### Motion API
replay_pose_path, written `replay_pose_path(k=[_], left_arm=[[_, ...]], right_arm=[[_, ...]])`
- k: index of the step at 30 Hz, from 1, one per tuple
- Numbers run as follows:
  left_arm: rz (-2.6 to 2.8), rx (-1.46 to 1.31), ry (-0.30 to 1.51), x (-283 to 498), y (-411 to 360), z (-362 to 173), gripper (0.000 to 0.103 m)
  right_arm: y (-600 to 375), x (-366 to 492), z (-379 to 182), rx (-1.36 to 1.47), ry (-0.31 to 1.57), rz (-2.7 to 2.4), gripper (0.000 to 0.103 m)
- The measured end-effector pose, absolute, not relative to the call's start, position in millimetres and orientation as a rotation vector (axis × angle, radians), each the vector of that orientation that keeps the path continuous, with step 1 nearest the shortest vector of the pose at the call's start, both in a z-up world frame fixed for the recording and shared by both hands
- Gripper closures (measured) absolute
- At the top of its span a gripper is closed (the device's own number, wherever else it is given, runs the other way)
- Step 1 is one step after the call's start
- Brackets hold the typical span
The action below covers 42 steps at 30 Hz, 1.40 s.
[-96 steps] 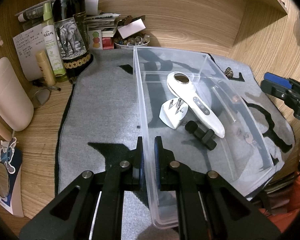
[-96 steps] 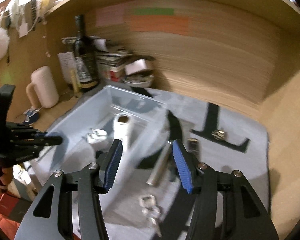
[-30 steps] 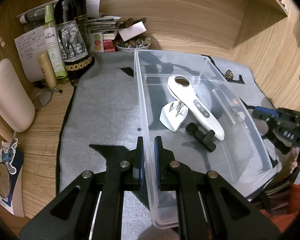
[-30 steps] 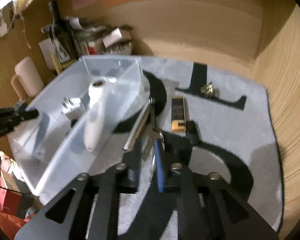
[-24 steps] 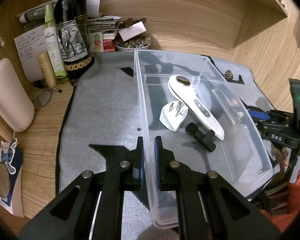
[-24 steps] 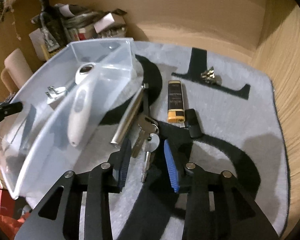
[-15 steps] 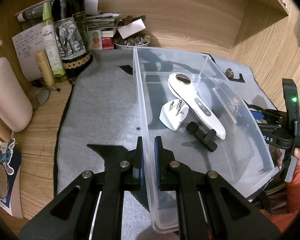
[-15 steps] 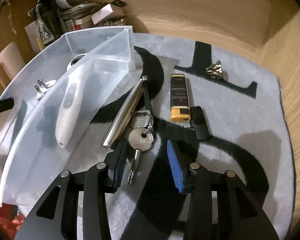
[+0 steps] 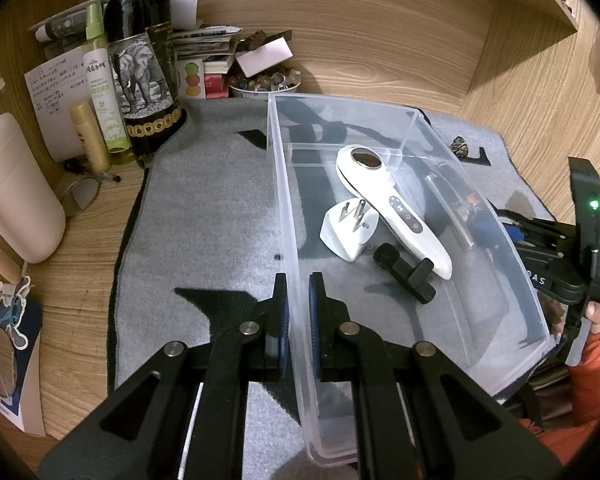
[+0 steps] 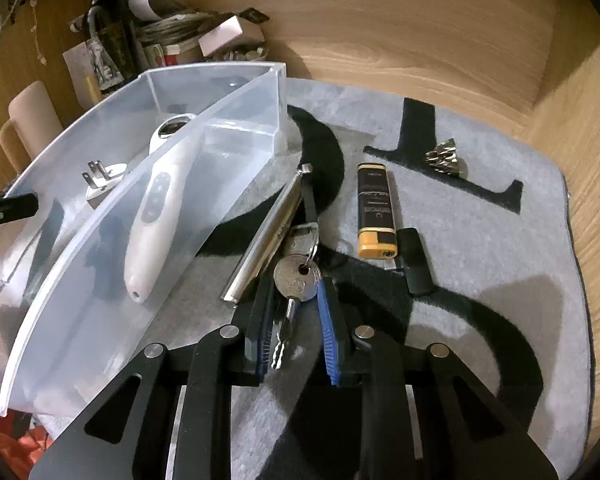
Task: Organize rigid objects
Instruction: 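Close the right tool firmly on the key ring and lift the keys, then carry the keys over the box and open the right tool to drop them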
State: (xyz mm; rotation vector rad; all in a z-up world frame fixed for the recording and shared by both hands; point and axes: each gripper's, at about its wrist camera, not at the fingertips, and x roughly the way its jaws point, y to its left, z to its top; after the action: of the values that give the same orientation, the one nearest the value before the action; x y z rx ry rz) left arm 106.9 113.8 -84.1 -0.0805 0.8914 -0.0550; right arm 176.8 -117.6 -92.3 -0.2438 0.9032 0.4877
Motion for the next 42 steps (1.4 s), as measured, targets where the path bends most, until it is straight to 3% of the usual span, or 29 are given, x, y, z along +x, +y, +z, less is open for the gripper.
replay_pose_path(k=[31, 42], left_arm=[[-0.056, -0.074, 0.883, 104.8, 115.8, -82.4, 0.094], [-0.057, -0.074, 0.883, 104.8, 115.5, -82.0, 0.094]], right_arm=[[-103.4, 128.1, 17.9, -0.239, 0.549, 0.563, 0.086], [-58.6, 117.3, 22.8, -0.273, 0.512, 0.705, 0.086]])
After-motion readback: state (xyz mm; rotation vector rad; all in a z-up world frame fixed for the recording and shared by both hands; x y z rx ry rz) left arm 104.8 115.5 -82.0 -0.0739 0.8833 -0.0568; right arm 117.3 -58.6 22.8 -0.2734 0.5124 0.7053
